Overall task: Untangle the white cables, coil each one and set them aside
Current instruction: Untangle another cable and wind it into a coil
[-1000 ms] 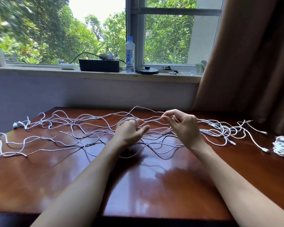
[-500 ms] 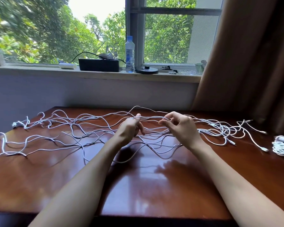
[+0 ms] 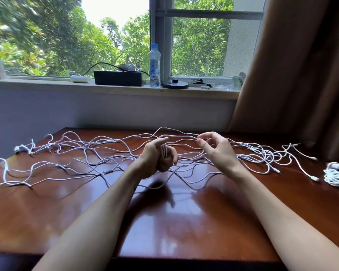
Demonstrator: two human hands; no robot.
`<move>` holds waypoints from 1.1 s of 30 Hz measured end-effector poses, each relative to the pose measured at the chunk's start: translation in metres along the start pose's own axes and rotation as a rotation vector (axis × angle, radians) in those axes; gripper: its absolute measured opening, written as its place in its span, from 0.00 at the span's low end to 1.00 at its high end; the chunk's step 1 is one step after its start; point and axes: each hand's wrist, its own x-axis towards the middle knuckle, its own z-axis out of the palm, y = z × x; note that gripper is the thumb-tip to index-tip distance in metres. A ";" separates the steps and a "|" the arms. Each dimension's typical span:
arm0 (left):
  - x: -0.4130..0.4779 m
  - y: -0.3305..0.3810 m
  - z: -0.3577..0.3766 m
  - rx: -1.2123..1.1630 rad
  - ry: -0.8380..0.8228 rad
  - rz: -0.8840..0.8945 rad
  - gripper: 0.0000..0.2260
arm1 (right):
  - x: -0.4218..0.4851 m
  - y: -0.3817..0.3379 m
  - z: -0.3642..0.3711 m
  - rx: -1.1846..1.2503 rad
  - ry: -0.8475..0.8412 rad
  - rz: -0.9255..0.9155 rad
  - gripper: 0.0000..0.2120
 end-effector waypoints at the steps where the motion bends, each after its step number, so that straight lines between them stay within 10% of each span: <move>1: -0.001 0.000 0.001 -0.043 -0.019 0.016 0.30 | 0.001 0.002 0.000 -0.029 0.025 0.000 0.05; 14: -0.011 0.015 0.003 -0.655 0.029 0.320 0.20 | -0.002 0.008 0.001 -0.234 0.004 0.024 0.02; 22: -0.015 0.018 -0.008 -0.998 0.090 0.458 0.12 | -0.007 -0.007 0.009 0.470 -0.153 0.312 0.06; 33: -0.018 0.018 -0.024 -1.326 0.013 0.524 0.09 | -0.009 0.000 0.007 0.159 -0.312 0.311 0.09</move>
